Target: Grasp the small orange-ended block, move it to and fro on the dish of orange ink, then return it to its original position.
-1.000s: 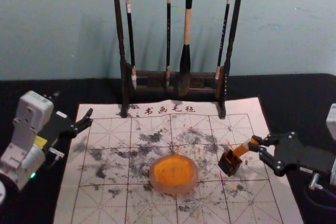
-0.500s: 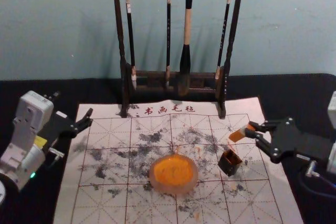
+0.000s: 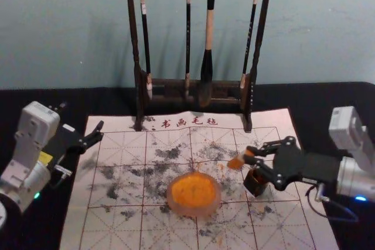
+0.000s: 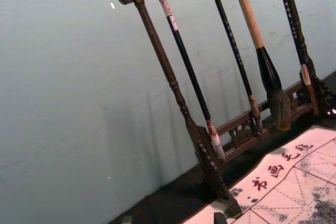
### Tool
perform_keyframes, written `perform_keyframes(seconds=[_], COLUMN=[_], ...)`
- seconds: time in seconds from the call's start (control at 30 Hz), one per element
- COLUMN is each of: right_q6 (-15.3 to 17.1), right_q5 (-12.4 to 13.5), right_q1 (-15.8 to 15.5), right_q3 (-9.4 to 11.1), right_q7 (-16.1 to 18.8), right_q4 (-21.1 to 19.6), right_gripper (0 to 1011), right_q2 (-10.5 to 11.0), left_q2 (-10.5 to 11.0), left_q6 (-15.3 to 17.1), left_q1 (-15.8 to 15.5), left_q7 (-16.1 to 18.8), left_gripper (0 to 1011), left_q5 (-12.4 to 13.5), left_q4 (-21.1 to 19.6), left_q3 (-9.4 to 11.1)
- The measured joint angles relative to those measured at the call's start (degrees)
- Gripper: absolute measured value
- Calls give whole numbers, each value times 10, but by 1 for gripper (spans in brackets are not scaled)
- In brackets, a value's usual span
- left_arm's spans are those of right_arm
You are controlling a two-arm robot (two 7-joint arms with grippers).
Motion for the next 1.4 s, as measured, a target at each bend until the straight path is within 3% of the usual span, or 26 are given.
perform_keyframes(seconds=[0.17, 0.57, 1.0, 1.4], right_q6=[13, 84, 109, 115], right_q5=[-1, -18, -51, -62], right_q1=[13, 47, 79, 101], right_q3=[-17, -66, -108, -132], right_q7=[8, 14, 15, 20], right_q4=[0, -20, -15, 2], right_gripper=[90, 90, 90, 90], right_q2=[-6, -2, -11, -26], left_q2=[0, 0, 0, 0], left_q6=[0, 0, 0, 0], left_q1=[0, 0, 0, 0], left_q7=[0, 0, 0, 0], left_gripper=[1001, 1001, 1001, 1001], left_q5=[0, 0, 0, 0], left_q4=[0, 0, 0, 0], left_q3=[0, 0, 0, 0])
